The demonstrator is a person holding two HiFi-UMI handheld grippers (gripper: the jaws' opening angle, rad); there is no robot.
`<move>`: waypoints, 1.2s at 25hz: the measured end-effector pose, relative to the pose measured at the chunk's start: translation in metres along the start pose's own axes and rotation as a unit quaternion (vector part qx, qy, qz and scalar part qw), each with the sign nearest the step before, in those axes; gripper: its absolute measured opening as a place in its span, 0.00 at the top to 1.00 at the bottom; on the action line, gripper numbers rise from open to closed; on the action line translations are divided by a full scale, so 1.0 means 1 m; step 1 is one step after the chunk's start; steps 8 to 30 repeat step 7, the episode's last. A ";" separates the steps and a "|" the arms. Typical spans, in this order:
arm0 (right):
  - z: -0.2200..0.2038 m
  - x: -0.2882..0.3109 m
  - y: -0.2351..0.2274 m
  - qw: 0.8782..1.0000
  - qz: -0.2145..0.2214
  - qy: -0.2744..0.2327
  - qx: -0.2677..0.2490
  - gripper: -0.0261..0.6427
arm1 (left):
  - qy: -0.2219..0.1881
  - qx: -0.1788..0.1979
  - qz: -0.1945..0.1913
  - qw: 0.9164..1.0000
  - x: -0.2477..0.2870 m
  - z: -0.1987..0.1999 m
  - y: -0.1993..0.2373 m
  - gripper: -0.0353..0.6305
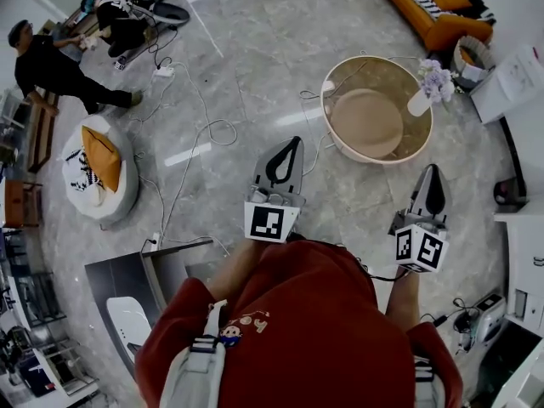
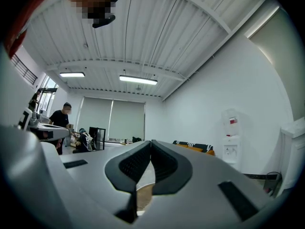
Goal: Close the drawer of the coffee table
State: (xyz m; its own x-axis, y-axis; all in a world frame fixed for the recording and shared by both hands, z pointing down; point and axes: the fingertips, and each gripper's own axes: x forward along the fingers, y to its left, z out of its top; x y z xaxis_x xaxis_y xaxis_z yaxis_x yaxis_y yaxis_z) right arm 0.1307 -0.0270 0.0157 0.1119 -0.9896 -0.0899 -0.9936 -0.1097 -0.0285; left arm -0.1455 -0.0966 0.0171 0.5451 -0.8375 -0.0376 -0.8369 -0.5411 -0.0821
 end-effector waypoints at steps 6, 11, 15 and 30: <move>-0.004 0.001 0.005 1.000 0.009 0.007 -0.001 0.93 | 0.003 -0.004 0.009 1.000 -0.006 -0.001 0.002 0.93; -0.005 0.001 0.006 1.000 0.010 0.007 -0.001 0.93 | 0.004 -0.005 0.010 1.000 -0.007 -0.002 0.002 0.93; -0.005 0.001 0.006 1.000 0.010 0.007 -0.001 0.93 | 0.004 -0.005 0.010 1.000 -0.007 -0.002 0.002 0.93; -0.005 0.001 0.006 1.000 0.010 0.007 -0.001 0.93 | 0.004 -0.005 0.010 1.000 -0.007 -0.002 0.002 0.93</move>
